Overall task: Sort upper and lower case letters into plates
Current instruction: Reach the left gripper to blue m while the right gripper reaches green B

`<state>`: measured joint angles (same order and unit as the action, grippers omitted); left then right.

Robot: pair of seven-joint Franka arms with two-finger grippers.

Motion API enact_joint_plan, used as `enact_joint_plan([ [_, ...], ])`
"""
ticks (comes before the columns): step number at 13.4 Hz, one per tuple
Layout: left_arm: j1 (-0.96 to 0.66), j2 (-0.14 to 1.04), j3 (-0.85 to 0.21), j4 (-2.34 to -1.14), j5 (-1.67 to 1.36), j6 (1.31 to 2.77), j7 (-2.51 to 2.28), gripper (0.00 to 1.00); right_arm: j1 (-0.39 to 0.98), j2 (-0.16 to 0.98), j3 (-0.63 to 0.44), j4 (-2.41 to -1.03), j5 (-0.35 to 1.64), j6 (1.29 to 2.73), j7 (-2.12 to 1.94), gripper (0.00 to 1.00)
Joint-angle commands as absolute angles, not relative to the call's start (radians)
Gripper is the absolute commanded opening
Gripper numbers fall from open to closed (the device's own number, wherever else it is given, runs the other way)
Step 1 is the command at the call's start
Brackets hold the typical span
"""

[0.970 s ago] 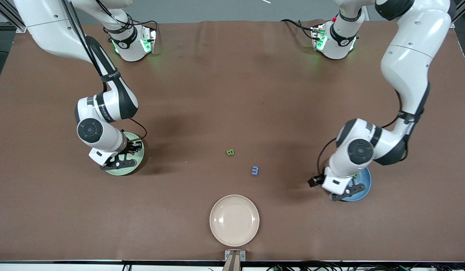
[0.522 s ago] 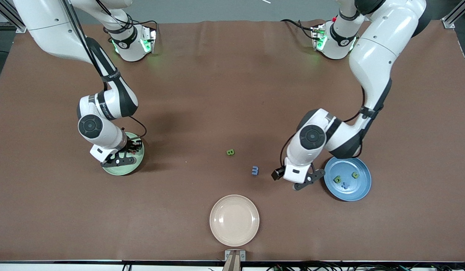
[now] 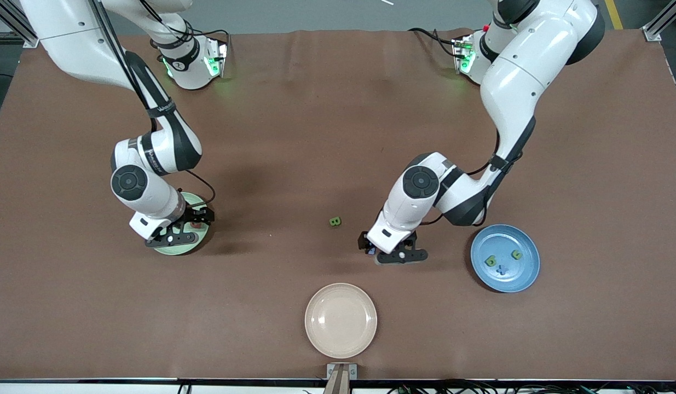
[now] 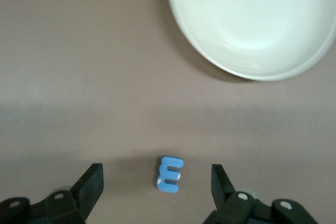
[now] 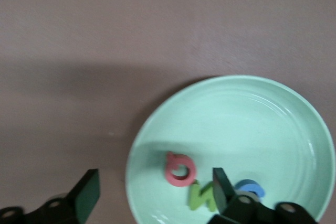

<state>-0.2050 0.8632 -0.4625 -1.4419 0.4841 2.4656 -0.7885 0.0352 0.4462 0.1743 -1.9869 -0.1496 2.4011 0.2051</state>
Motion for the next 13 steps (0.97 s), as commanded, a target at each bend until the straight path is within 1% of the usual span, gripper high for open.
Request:
enact_joint_plan([
  [1,-0.221,0.905,-0.456,-1.414,0.560,2.549,-0.628,0.74,0.131,0.446,0.176,-1.922,-0.071,2.355,0.364,1.00],
  [2,-0.221,0.905,-0.456,-1.416,0.580,2.562,-0.620,0.72,0.176,0.474,0.176,-1.872,-0.060,2.352,0.455,1.00],
  [5,-0.212,0.931,-0.456,-1.436,0.632,2.627,-0.586,0.72,0.300,0.587,0.175,-1.706,-0.060,2.307,0.719,1.00],
  [8,-0.198,0.930,-0.456,-1.505,0.634,2.668,-0.584,0.72,0.437,0.704,0.172,-1.525,-0.071,2.231,0.903,1.00],
  [10,-0.196,0.919,-0.456,-1.551,0.632,2.668,-0.603,0.71,0.504,0.745,0.166,-1.474,-0.081,2.238,0.939,1.00],
  [12,-0.196,0.917,-0.456,-1.566,0.632,2.668,-0.603,0.65,0.554,0.776,0.149,-1.435,-0.116,2.241,0.939,1.00],
  [13,-0.196,0.917,-0.456,-1.569,0.632,2.666,-0.603,0.64,0.569,0.788,0.146,-1.427,-0.156,2.243,0.939,1.00],
])
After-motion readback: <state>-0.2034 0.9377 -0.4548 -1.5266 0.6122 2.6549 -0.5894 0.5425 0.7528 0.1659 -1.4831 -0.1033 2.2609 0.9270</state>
